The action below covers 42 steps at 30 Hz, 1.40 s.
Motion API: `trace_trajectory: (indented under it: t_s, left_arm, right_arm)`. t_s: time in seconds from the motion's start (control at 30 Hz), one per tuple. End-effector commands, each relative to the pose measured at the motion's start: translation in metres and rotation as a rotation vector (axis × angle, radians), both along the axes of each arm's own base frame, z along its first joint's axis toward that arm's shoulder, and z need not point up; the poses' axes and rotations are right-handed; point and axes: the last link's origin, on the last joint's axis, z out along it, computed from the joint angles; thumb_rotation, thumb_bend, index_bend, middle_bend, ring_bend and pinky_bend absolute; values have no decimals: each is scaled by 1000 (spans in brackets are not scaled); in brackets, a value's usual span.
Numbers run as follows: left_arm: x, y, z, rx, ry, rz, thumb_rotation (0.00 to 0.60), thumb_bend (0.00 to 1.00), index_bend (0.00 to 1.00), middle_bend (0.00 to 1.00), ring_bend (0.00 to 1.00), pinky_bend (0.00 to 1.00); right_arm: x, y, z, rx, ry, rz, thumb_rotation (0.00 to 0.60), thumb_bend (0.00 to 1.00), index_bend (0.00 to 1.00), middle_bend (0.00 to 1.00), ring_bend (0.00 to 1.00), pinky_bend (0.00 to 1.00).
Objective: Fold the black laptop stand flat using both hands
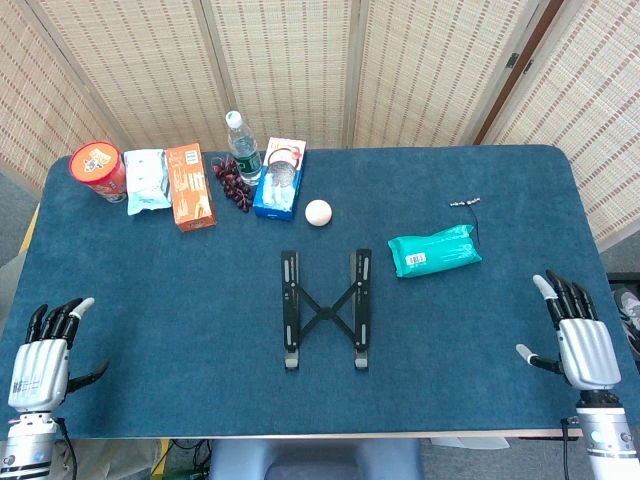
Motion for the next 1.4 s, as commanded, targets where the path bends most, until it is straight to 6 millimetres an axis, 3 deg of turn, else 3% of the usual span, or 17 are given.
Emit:
trace_trajectory:
  t_s: [0.03, 0.37, 0.53, 0.97, 1.4]
  left_arm:
    - [-1, 0, -1, -2, 0, 5, 600, 147, 132, 142, 136, 0]
    - [-1, -3, 0, 3, -8, -3, 600, 147, 133, 142, 136, 0]
    - [-1, -4, 1, 3, -10, -6, 600, 147, 132, 142, 136, 0]
    - [-5, -10, 7, 21, -18, 7, 600, 147, 133, 142, 136, 0]
    - [-4, -12, 6, 8, -12, 11, 600, 147, 132, 142, 136, 0]
  right_arm:
    - [0, -1, 0, 4, 0, 1, 600, 44, 0, 0, 0, 44]
    - [7, -3, -4, 45, -37, 34, 600, 45, 0, 0, 0, 43]
    - [15, -10, -7, 116, -148, 53, 600, 46, 0, 0, 0, 43]
    - [36, -55, -20, 327, -484, 68, 600, 46, 0, 0, 0, 43]
    - [57, -103, -58, 534, -825, 34, 600, 45, 0, 0, 0, 43]
